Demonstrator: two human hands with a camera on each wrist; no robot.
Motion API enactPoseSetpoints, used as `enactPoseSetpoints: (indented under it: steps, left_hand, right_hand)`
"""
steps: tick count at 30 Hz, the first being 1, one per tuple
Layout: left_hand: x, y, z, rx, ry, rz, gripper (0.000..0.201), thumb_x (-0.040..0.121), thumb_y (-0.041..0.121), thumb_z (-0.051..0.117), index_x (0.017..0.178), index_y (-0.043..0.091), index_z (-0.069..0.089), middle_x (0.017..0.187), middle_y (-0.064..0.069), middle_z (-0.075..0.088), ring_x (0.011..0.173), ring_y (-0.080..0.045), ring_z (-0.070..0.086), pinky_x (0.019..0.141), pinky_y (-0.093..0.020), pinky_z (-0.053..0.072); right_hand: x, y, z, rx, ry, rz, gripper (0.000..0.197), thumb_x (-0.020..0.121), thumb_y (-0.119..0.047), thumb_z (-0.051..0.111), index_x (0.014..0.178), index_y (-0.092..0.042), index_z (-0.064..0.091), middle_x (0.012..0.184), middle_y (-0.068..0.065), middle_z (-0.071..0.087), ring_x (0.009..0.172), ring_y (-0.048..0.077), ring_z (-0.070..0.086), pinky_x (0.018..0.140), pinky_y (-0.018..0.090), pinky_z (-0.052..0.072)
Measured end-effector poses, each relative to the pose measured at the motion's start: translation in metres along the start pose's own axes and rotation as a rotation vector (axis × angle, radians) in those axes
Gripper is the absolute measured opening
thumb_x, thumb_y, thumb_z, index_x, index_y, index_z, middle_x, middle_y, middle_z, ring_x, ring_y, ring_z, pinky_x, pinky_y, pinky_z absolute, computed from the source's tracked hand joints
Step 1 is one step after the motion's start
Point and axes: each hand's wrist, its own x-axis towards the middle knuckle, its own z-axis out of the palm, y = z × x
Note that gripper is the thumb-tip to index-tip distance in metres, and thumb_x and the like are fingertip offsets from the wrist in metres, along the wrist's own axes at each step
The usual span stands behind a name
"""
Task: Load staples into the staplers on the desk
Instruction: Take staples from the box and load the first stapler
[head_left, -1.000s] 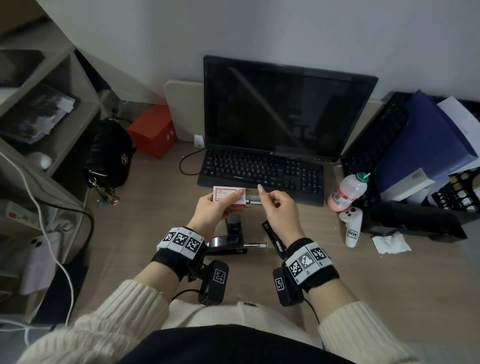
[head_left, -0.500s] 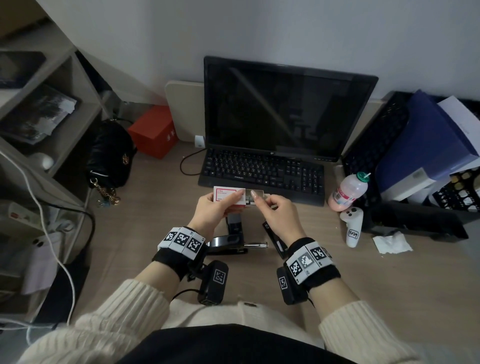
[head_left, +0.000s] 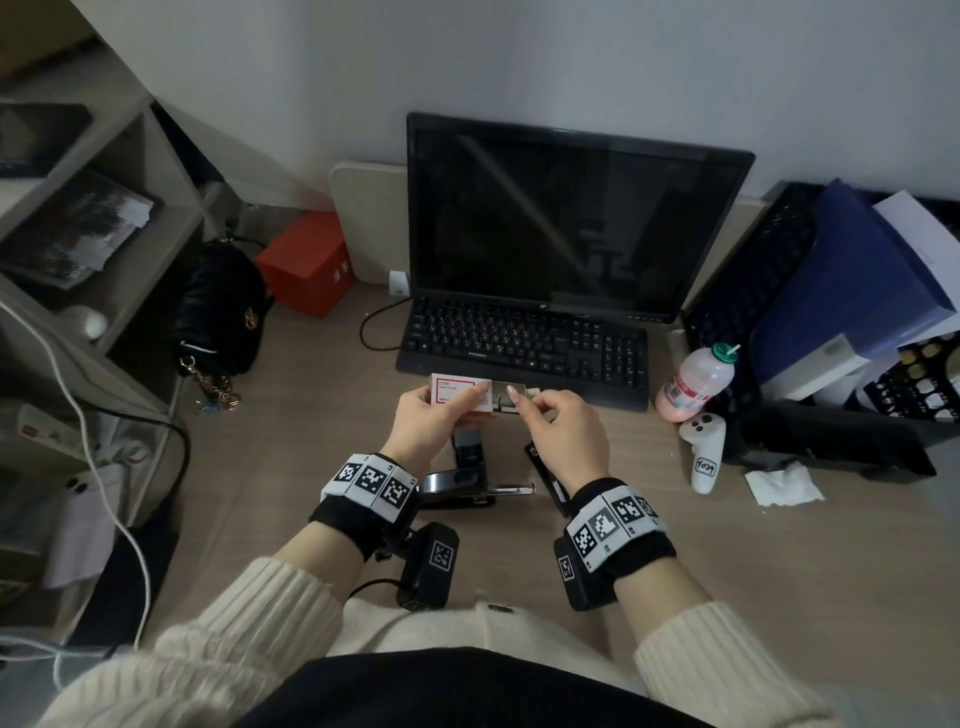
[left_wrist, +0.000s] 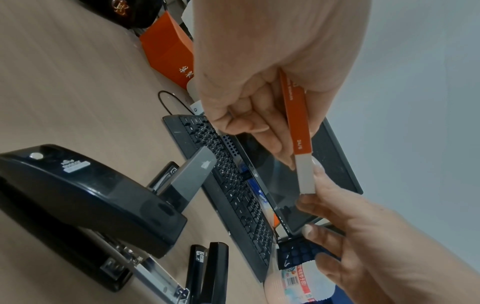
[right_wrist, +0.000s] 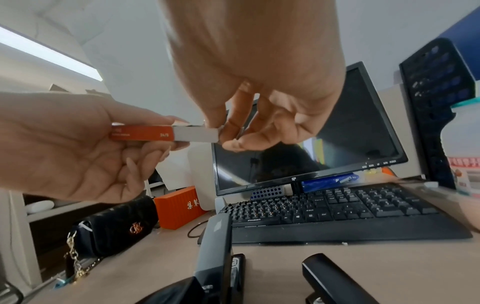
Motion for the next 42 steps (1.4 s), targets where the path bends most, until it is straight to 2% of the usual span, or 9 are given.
enactPoseSetpoints:
  steps: [4, 12, 17, 21, 27, 29, 32, 34, 42]
  left_hand:
    - [0.0013, -0.0005, 0.0003, -0.006, 0.015, -0.01, 0.029, 0.086, 0.015, 0.075, 0.106, -0.003, 0.067, 0.094, -0.014, 0.071, 0.067, -0.011, 0.069, 0.048, -0.007, 0.045]
    - [0.0014, 0.0005, -0.0028, -0.062, 0.007, -0.035, 0.027, 0.087, 0.014, 0.073, 0.106, -0.003, 0.066, 0.09, -0.015, 0.072, 0.059, -0.008, 0.071, 0.048, -0.009, 0.046]
    - [0.0018, 0.0018, -0.0053, -0.102, 0.002, -0.046, 0.023, 0.086, 0.015, 0.073, 0.103, 0.0, 0.066, 0.091, -0.015, 0.072, 0.06, -0.008, 0.071, 0.048, -0.01, 0.048]
    - [0.0023, 0.001, -0.0068, -0.105, -0.022, -0.067, 0.026, 0.085, 0.017, 0.074, 0.105, 0.0, 0.067, 0.095, -0.016, 0.073, 0.064, -0.01, 0.072, 0.049, -0.011, 0.048]
    - [0.0021, 0.0009, -0.0089, -0.066, -0.078, -0.086, 0.021, 0.086, 0.019, 0.074, 0.1, 0.005, 0.068, 0.092, -0.012, 0.074, 0.064, -0.01, 0.071, 0.049, -0.011, 0.047]
    - [0.002, 0.0009, -0.0091, -0.048, -0.087, -0.09, 0.017, 0.086, 0.019, 0.074, 0.097, 0.007, 0.068, 0.092, -0.012, 0.074, 0.066, -0.011, 0.071, 0.049, -0.011, 0.047]
    - [0.0013, 0.001, -0.0084, -0.027, -0.098, -0.085, 0.015, 0.086, 0.02, 0.074, 0.095, 0.009, 0.069, 0.092, -0.01, 0.074, 0.068, -0.012, 0.071, 0.048, -0.011, 0.046]
    - [0.0013, 0.0011, -0.0079, -0.025, -0.097, -0.078, 0.014, 0.086, 0.021, 0.074, 0.094, 0.01, 0.069, 0.089, -0.009, 0.075, 0.066, -0.011, 0.071, 0.048, -0.01, 0.046]
    - [0.0032, 0.0007, -0.008, -0.068, -0.094, -0.066, 0.023, 0.086, 0.021, 0.073, 0.103, 0.005, 0.068, 0.091, -0.009, 0.074, 0.068, -0.01, 0.071, 0.05, -0.011, 0.047]
  right_hand:
    - [-0.0011, -0.0021, -0.0006, 0.032, 0.029, -0.01, 0.035, 0.088, -0.057, 0.055, 0.085, -0.026, 0.069, 0.085, -0.011, 0.056, 0.072, 0.009, 0.055, 0.06, 0.029, 0.046]
    - [-0.002, -0.0022, 0.0002, 0.131, 0.076, -0.107, 0.028, 0.087, -0.048, 0.062, 0.083, -0.021, 0.071, 0.088, -0.011, 0.059, 0.069, 0.003, 0.054, 0.058, 0.024, 0.046]
    - [-0.0015, 0.0003, 0.0014, 0.235, -0.01, -0.168, 0.023, 0.082, -0.043, 0.071, 0.09, -0.021, 0.07, 0.093, -0.013, 0.052, 0.08, 0.005, 0.053, 0.065, 0.016, 0.045]
    - [-0.0002, -0.0018, 0.0006, 0.308, -0.003, -0.152, 0.017, 0.081, -0.035, 0.074, 0.086, -0.019, 0.069, 0.093, -0.013, 0.051, 0.082, 0.001, 0.052, 0.067, 0.008, 0.042]
    - [0.0018, -0.001, -0.0015, 0.358, -0.048, -0.103, 0.018, 0.081, -0.036, 0.072, 0.08, -0.018, 0.067, 0.092, -0.007, 0.053, 0.086, 0.0, 0.052, 0.072, 0.005, 0.039]
    - [0.0026, 0.0006, -0.0013, 0.388, -0.055, -0.061, 0.02, 0.082, -0.033, 0.072, 0.08, -0.013, 0.069, 0.092, -0.005, 0.056, 0.086, 0.003, 0.053, 0.077, 0.009, 0.04]
    - [0.0042, 0.0037, 0.0009, 0.486, -0.041, 0.025, 0.027, 0.083, -0.036, 0.072, 0.08, -0.009, 0.07, 0.096, 0.003, 0.062, 0.089, 0.011, 0.058, 0.086, 0.03, 0.048]
    - [0.0049, 0.0051, 0.0029, 0.505, -0.048, 0.051, 0.028, 0.083, -0.039, 0.071, 0.08, -0.012, 0.07, 0.097, 0.004, 0.063, 0.09, 0.016, 0.06, 0.089, 0.038, 0.051]
    - [0.0039, 0.0036, 0.0005, 0.499, -0.073, 0.058, 0.032, 0.088, -0.044, 0.063, 0.079, -0.013, 0.065, 0.095, 0.008, 0.063, 0.08, 0.017, 0.062, 0.082, 0.039, 0.052]
